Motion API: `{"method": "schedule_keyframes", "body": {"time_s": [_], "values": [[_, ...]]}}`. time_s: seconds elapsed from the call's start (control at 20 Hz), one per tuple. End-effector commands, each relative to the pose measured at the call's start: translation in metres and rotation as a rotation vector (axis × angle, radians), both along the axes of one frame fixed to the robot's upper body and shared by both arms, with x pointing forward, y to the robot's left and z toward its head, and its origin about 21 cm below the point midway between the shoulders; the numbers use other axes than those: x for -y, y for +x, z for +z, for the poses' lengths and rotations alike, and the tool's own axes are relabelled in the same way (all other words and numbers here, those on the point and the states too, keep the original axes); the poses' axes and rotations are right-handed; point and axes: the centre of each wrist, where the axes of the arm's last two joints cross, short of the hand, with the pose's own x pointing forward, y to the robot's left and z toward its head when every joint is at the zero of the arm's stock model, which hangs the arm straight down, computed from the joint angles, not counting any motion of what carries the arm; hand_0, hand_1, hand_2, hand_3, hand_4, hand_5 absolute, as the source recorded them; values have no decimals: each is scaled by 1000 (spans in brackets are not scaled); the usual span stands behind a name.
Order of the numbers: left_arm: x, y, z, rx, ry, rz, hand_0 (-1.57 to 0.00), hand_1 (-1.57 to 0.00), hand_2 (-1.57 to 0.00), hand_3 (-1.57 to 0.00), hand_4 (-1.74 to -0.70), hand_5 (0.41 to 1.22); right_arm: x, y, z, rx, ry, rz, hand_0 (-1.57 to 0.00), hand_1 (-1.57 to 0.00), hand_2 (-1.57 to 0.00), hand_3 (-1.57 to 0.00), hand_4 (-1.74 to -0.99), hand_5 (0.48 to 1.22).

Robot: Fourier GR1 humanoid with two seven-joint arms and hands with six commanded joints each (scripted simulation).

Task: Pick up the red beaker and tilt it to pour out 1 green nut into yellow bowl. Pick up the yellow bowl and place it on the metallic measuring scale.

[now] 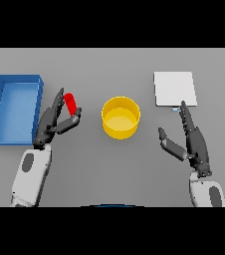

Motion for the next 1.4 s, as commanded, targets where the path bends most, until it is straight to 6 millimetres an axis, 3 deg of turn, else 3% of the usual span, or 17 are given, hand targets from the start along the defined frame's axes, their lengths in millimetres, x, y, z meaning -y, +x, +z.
{"method": "schedule_keyframes", "body": {"time_s": [0.0,0.35,0.7,0.75,0.8,0.9,1.0,1.15,1.3,1.35], "values": [[2,3,-2,-1,-4,-3,1,1,1,1,-1333,714,2,0,3,3,-5,-6,1,1,1,1,-1338,688],[8,34,0,-3,15,-21,1,1,1,1,-1311,703,-1,1,1,1,18,-3,1,1,1,1,-1329,684],[20,44,-2,35,-11,-35,1,1,-30,-3,-1389,752,0,0,0,3,1,-11,1,1,1,1,-1295,683],[22,46,-2,38,-23,-26,-81,-84,-122,-75,-1416,770,0,0,1,10,-6,-6,1,1,1,1,-1291,684],[24,45,-3,31,-43,-13,-253,-276,-307,-220,-1444,795,-1,-2,2,23,-6,1,1,1,1,1,-1289,684],[26,48,-5,24,-29,23,-681,-701,-715,-706,-1441,949,-1,0,2,4,-4,1,1,1,1,1,-1285,683],[30,50,-6,50,12,28,-1001,-1014,-1023,-1018,-1440,1047,4,-2,3,11,2,-4,1,1,1,1,-1287,684],[33,51,-6,55,2,31,-1279,-1286,-1290,-1288,-1447,1132,-1,3,0,1,10,9,1,1,1,1,-1293,682],[34,47,-8,111,-20,41,-1422,-1425,-1427,-1426,-1591,1123,-3,8,0,10,2,13,1,1,1,1,-1296,682],[36,47,-6,122,-29,38,-1452,-1454,-1456,-1455,-1621,1117,-2,1,-1,30,-2,23,1,1,1,1,-1288,679]]}}
